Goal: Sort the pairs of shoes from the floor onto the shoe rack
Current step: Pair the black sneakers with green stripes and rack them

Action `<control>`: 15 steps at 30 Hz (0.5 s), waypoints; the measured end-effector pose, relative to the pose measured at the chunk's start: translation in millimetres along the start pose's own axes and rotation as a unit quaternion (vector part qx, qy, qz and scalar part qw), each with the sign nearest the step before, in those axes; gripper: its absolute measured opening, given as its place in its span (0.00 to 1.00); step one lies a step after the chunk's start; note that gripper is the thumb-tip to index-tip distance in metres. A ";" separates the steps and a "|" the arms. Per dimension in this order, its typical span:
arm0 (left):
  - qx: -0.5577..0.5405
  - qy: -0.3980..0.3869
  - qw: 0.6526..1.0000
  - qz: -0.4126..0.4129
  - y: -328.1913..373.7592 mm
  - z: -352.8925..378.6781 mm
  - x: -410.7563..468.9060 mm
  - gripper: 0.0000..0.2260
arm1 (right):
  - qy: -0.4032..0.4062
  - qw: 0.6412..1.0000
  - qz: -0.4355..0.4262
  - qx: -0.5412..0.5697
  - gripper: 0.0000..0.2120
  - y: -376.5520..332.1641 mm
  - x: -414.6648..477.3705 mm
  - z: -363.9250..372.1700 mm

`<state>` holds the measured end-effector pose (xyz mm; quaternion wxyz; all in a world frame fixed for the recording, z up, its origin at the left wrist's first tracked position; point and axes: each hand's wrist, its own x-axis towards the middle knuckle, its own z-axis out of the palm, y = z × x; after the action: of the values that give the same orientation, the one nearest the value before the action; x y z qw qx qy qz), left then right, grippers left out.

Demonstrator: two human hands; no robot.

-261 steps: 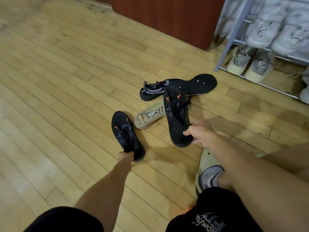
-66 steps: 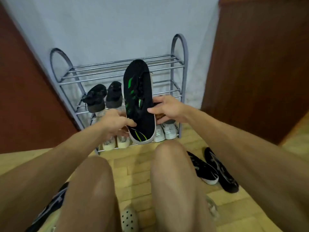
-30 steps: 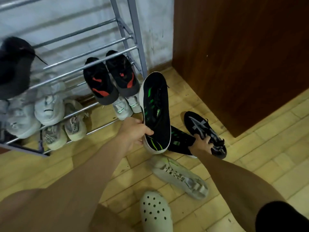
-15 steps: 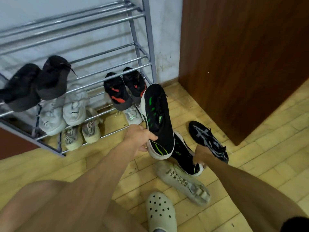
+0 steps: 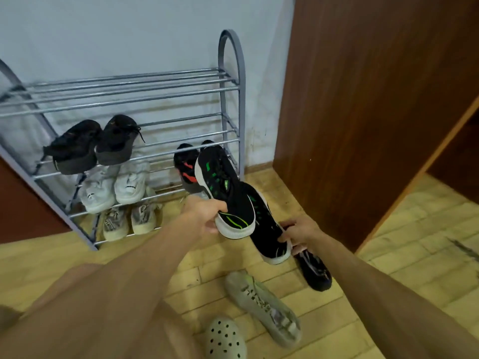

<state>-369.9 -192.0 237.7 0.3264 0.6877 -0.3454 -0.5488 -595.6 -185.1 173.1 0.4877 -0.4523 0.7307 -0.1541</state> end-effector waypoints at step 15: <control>-0.008 0.075 0.994 0.081 83.0 -97.8 40.7 0.07 | 0.001 0.977 -0.116 0.177 0.20 -139.5 7.4 -6.7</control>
<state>-277.3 -264.6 303.0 0.4005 0.6941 -0.3701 -0.4699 -530.9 -268.4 265.0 0.5377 -0.4405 0.6351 -0.3368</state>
